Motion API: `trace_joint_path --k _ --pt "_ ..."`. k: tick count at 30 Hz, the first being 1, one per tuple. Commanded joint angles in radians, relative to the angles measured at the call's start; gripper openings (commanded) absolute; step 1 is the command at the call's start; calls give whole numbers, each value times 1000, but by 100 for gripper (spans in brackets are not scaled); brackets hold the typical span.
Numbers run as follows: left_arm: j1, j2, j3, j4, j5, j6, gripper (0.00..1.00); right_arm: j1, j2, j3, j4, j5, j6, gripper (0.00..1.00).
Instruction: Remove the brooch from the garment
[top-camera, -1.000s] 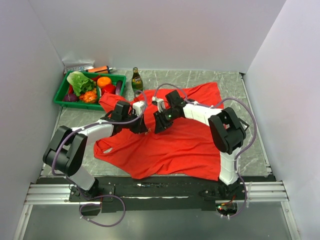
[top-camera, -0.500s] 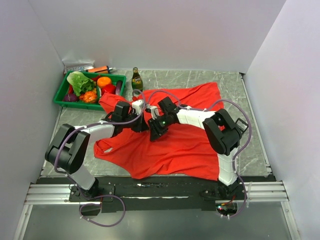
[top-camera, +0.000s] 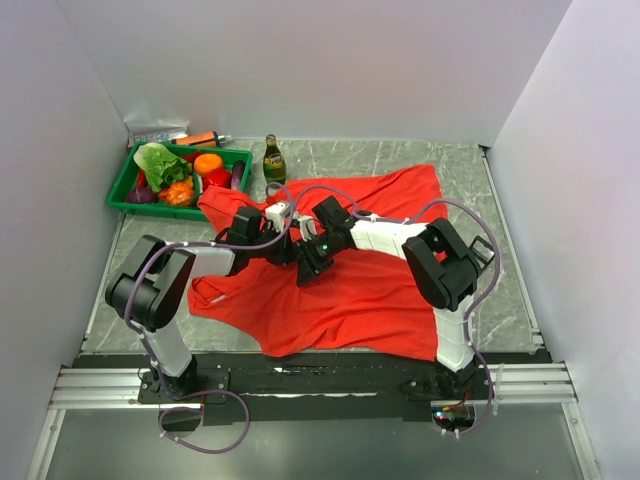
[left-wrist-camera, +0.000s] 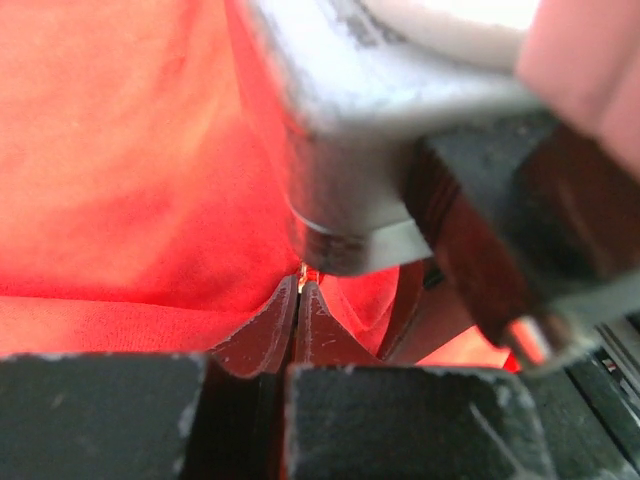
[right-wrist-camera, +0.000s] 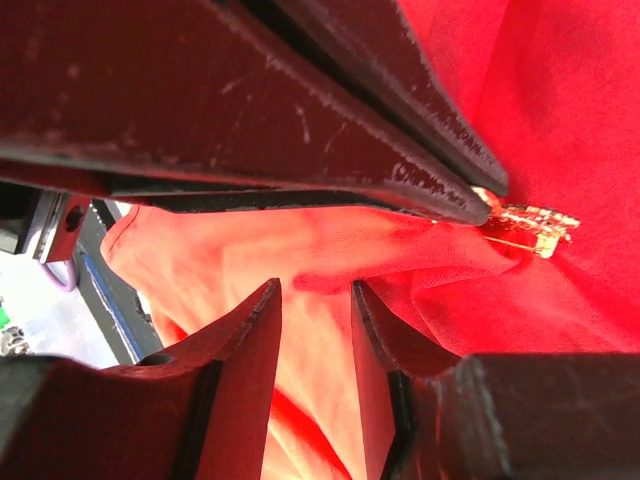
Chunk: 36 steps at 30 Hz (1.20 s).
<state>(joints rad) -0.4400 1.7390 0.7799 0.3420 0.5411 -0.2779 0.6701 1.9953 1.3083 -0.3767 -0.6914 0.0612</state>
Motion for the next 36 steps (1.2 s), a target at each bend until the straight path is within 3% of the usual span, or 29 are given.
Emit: trace_joint_path --k 1,8,11,17,18,24,36 --pt "-5 28 -2 48 42 -11 1 5 -42 46 6 -72 -49 40" --pt "7 -61 -41 64 144 -9 1 -171 -271 -40 -2 -161 -138 41" --pt "4 -85 -54 80 180 0 1 -207 -303 -55 4 -137 -283 43" --pt "6 -102 -47 77 224 39 1 -196 -234 -5 -53 -122 -573 47" --pt "4 -102 -47 78 230 40 1 -193 -218 8 -60 -117 -605 54" --pt "6 -121 -41 86 252 17 1 -178 -133 71 -74 -109 -661 55" --pt "7 -144 -48 68 263 32 1 -101 -115 39 -65 -145 -670 55"
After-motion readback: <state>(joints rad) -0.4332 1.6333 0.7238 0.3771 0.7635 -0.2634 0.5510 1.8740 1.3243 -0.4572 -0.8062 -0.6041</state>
